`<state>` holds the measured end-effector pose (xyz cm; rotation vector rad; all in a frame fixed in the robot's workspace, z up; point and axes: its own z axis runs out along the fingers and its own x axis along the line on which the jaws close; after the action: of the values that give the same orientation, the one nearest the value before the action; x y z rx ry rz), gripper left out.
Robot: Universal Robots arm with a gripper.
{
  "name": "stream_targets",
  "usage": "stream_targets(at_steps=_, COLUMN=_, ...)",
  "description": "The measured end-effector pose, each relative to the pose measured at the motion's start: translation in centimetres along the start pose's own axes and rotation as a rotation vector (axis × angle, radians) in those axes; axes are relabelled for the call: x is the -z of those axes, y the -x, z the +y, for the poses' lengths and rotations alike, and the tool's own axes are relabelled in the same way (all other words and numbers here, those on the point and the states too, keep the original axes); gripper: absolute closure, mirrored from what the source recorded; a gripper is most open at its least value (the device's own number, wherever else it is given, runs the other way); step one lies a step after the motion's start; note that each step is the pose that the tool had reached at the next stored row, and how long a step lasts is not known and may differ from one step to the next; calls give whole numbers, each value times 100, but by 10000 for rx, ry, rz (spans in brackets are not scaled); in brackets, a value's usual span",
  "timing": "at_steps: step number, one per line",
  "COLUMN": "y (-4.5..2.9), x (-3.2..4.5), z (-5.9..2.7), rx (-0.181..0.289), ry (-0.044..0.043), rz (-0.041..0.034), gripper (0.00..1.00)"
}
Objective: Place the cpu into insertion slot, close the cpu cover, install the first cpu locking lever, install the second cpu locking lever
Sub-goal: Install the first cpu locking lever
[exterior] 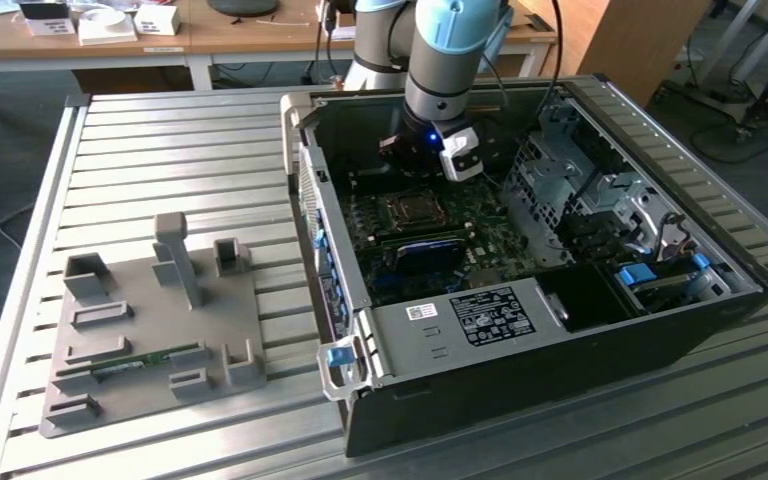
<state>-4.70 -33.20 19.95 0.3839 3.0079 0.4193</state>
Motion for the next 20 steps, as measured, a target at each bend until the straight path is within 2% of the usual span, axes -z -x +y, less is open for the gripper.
stream_targets(at_steps=13, y=-1, x=5, z=7, rx=1, ry=-2, rz=-1, gripper=89)
stream_targets(at_steps=20, y=-2, x=-15, z=0, rx=0, ry=-70, rz=-32, gripper=89)
